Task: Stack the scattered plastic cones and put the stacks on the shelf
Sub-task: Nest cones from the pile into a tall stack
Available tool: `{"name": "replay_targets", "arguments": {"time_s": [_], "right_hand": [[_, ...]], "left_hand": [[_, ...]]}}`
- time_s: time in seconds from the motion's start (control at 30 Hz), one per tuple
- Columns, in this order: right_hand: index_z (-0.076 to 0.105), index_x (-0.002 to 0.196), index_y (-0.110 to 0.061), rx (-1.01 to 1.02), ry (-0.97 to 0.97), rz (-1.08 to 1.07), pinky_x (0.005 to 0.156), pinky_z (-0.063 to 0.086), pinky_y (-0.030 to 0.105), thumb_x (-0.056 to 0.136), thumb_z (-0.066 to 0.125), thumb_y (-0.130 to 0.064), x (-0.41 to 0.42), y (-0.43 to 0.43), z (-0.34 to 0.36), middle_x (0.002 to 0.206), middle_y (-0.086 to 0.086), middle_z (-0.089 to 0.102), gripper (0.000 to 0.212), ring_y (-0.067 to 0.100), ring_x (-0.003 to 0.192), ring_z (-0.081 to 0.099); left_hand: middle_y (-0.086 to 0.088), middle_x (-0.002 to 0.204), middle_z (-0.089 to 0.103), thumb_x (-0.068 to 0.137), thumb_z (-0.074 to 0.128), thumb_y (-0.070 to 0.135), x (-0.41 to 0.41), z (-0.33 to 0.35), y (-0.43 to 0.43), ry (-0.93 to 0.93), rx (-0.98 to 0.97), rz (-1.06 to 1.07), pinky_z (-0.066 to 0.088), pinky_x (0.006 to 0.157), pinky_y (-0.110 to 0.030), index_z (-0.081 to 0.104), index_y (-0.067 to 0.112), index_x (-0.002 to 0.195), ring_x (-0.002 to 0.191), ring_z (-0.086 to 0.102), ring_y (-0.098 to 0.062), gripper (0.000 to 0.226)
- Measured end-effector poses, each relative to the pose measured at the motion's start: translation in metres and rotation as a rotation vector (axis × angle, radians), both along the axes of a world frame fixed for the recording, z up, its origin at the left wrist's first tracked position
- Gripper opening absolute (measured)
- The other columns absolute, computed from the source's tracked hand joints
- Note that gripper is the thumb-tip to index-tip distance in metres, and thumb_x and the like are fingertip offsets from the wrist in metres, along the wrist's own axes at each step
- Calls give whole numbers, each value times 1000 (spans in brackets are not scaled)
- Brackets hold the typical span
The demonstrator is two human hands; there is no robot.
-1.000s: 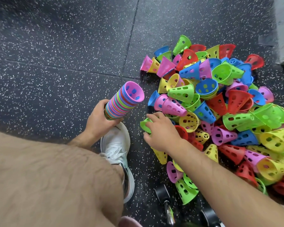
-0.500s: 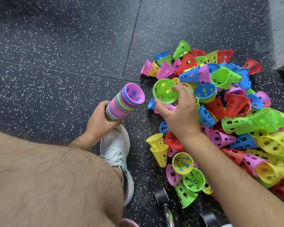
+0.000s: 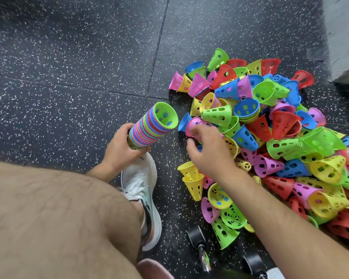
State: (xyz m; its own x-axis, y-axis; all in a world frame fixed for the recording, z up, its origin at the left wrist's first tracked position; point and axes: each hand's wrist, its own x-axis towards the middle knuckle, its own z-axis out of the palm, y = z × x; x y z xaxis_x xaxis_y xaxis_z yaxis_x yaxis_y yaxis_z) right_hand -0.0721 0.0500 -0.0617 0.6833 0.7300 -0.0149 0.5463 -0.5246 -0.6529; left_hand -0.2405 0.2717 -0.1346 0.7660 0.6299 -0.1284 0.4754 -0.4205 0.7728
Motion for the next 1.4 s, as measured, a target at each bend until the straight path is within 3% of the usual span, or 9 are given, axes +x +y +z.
{"name": "replay_targets", "arguments": {"time_s": [0.1,0.2,0.47,0.63,0.7,0.77,0.97,1.27,1.4], "right_hand": [[52,136,-27,-427,-174,442,107,34,41,80,63,-58,-16,-18,-21,126,-6,60,65,25,125,42],[31,152,-23,-646,-244,615,122,9,44,67,74,-67,-29,-27,-40,145,-2,47,105,29,145,25],[66,107,-19,-616,-318,587,122,-2,37,90,60,-26,-37,-28,-53,101,1,69,19,24,121,48],[69,96,-18,-391,-167,401,121,3,30,97,56,-32,-25,-22,-45,95,5,64,20,22,109,54],[70,93,-13,-225,-150,308,118,19,37,94,63,-29,-20,-20,-36,90,6,64,18,27,104,55],[73,92,-12,-109,-192,233,101,38,44,90,69,-28,-18,-19,-27,94,6,65,17,32,104,55],[75,100,-9,167,-99,-34,76,48,42,91,70,-22,-9,-17,-2,93,10,51,16,28,86,53],[74,104,-3,478,-218,-277,88,44,19,92,70,-11,2,-3,40,99,13,50,15,16,89,51],[74,106,-1,537,-250,-306,89,43,19,93,69,-10,8,-1,52,99,17,51,17,16,90,50]], "left_hand": [[18,112,64,66,89,46,-3,1,0,5,14,-11,54,90,-42,51,42,118,103,63,-6,65],[21,112,64,67,89,46,-4,4,-1,7,20,-19,54,88,-36,50,45,119,103,62,-1,65],[24,111,62,66,88,46,-6,8,-4,22,38,-22,49,85,-28,51,43,122,102,61,2,67],[18,113,64,68,91,43,-6,6,-3,28,48,-28,53,91,-40,51,41,122,105,62,-6,67],[18,115,64,67,90,46,-6,5,-3,36,52,-27,53,91,-40,51,40,124,106,62,-6,69],[18,115,63,66,88,49,-6,5,-4,34,48,-26,53,91,-39,51,40,124,106,62,-6,69],[16,112,64,69,91,39,-2,6,-6,13,39,-24,54,89,-41,52,38,122,103,62,-7,66],[29,104,64,67,88,44,8,16,-15,-8,-11,-18,47,73,-10,51,43,115,87,64,8,61],[31,107,63,62,82,55,11,18,-16,4,-24,6,51,76,-20,50,44,116,89,64,8,64]]}}
